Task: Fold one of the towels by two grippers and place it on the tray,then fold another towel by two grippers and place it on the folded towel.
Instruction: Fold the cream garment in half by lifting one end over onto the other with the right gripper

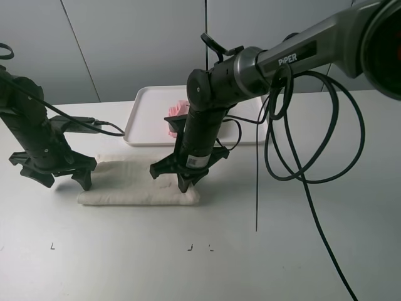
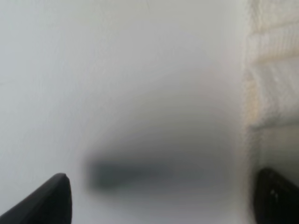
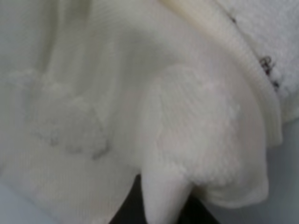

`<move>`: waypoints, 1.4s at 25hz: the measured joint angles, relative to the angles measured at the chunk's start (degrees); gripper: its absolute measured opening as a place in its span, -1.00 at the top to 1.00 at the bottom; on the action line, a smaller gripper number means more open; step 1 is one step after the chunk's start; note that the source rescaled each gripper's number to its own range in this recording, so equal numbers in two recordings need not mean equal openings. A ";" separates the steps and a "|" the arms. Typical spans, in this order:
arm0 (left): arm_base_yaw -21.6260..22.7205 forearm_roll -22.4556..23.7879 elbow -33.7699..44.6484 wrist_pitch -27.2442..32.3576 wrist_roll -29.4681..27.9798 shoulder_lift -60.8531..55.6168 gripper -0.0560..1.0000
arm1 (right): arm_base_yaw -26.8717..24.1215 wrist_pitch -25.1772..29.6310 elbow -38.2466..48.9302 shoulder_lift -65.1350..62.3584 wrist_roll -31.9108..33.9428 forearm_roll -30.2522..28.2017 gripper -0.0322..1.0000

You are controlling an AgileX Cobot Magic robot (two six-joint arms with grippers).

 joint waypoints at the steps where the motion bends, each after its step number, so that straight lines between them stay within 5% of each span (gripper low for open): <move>1: 0.00 0.00 0.00 0.00 0.00 0.00 -0.99 | 0.00 0.15 0.00 -0.65 -0.39 0.00 0.84; 10: 0.00 0.22 -0.03 0.23 0.00 0.00 -0.99 | 0.00 1.90 0.00 -5.97 -2.58 4.81 0.84; 19: 0.00 0.40 -0.03 0.34 0.00 0.00 -0.99 | 0.00 0.37 0.00 -6.20 -8.71 19.75 0.84; 24: 0.00 0.40 -0.03 0.34 0.00 0.00 -0.99 | 0.00 -3.62 0.00 -5.81 -16.64 33.62 0.84; 35: 0.00 0.55 -0.03 0.46 0.00 0.00 -0.99 | 0.00 -4.64 -0.22 1.23 -29.77 53.49 0.84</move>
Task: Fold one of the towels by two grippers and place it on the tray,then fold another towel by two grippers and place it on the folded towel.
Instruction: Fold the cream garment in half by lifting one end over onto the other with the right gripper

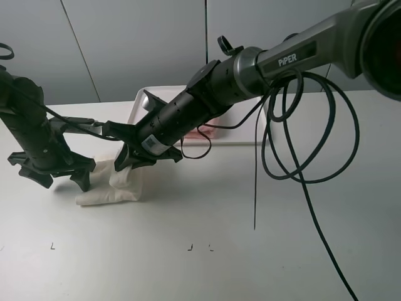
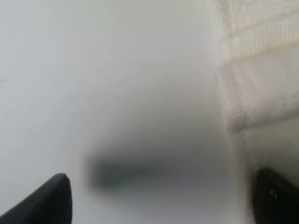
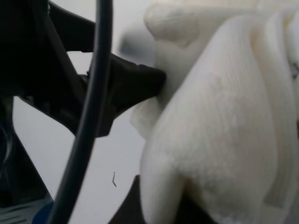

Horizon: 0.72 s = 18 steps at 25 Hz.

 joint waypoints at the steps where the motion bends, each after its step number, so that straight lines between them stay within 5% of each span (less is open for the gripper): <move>1: 0.00 0.00 0.00 0.00 0.00 0.00 -0.99 | 0.00 0.00 0.00 0.50 -1.57 1.65 0.84; 7: 0.09 0.00 0.00 0.45 0.00 0.00 -0.99 | 0.00 -0.14 0.00 2.45 -10.33 12.53 0.84; 18: 0.09 0.14 -0.09 1.44 0.11 0.00 -0.99 | 2.78 -3.85 -0.16 6.02 -17.39 20.22 0.84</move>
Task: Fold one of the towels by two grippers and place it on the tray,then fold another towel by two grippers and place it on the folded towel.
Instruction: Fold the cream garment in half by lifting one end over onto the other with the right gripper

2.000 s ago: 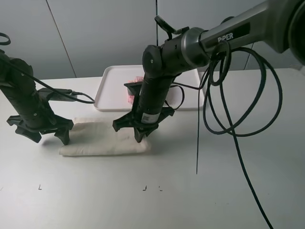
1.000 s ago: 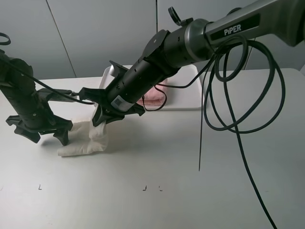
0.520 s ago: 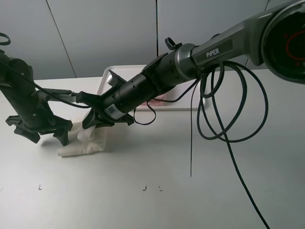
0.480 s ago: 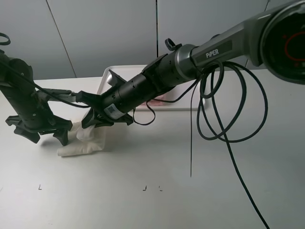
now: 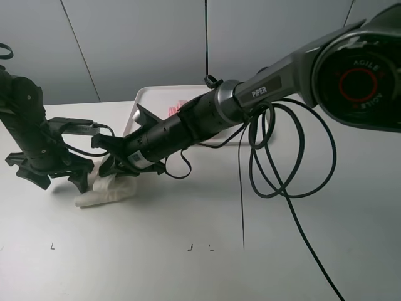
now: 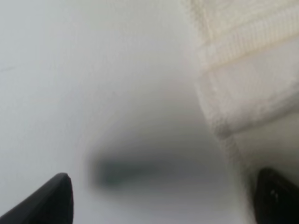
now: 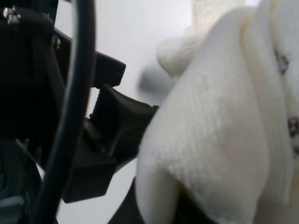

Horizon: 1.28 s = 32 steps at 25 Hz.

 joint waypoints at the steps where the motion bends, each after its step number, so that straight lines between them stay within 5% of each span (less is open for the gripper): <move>1: 0.00 0.00 0.00 0.12 0.12 0.00 -0.99 | 0.11 -0.27 0.00 0.38 -0.46 0.48 0.84; 14: 0.00 -0.90 0.00 1.42 1.75 -2.99 -0.99 | 0.44 -1.83 -0.48 2.84 -2.09 1.06 0.84; 27: 0.00 -1.75 -11.85 10.92 2.78 -7.88 -0.99 | 0.44 -2.06 -0.48 2.84 -1.63 1.18 0.82; 32: 0.00 -1.99 -14.35 12.74 3.01 -7.88 -0.99 | 0.44 0.56 -0.48 2.84 -1.41 4.45 0.12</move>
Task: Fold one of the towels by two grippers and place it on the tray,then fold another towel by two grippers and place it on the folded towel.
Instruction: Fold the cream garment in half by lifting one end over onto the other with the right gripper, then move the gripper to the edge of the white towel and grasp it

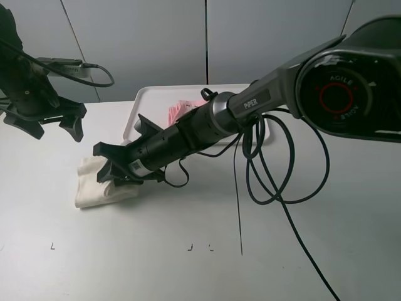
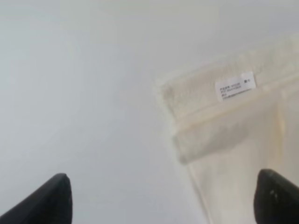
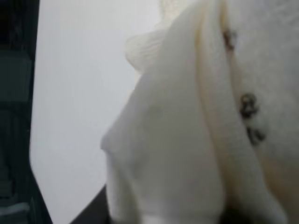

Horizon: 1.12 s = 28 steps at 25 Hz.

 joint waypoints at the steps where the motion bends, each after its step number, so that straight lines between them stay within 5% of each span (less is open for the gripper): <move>1: 0.00 0.00 -0.37 0.16 0.23 0.00 -0.99 | 0.00 0.80 0.00 0.00 -0.55 1.14 0.01; 8: 0.00 -0.23 -0.91 0.39 1.71 0.00 -0.99 | 1.50 5.45 -1.76 0.54 -2.87 3.64 -0.11; 15: 0.00 -0.67 -0.91 0.41 2.63 0.00 -0.99 | -2.39 10.05 -1.85 -0.14 -2.71 2.85 -0.45; 19: 0.00 -0.67 -0.91 0.41 2.77 0.00 -0.99 | -6.25 11.26 -1.85 -2.63 0.20 -2.26 -0.46; 25: 0.00 -1.12 -0.91 0.29 2.77 0.00 -0.99 | -8.95 11.04 -2.20 -3.34 10.61 -17.30 -0.46; 28: 0.00 -1.77 -0.91 0.29 3.30 0.00 -0.99 | -8.95 11.15 -2.20 -2.34 13.79 -18.92 -0.46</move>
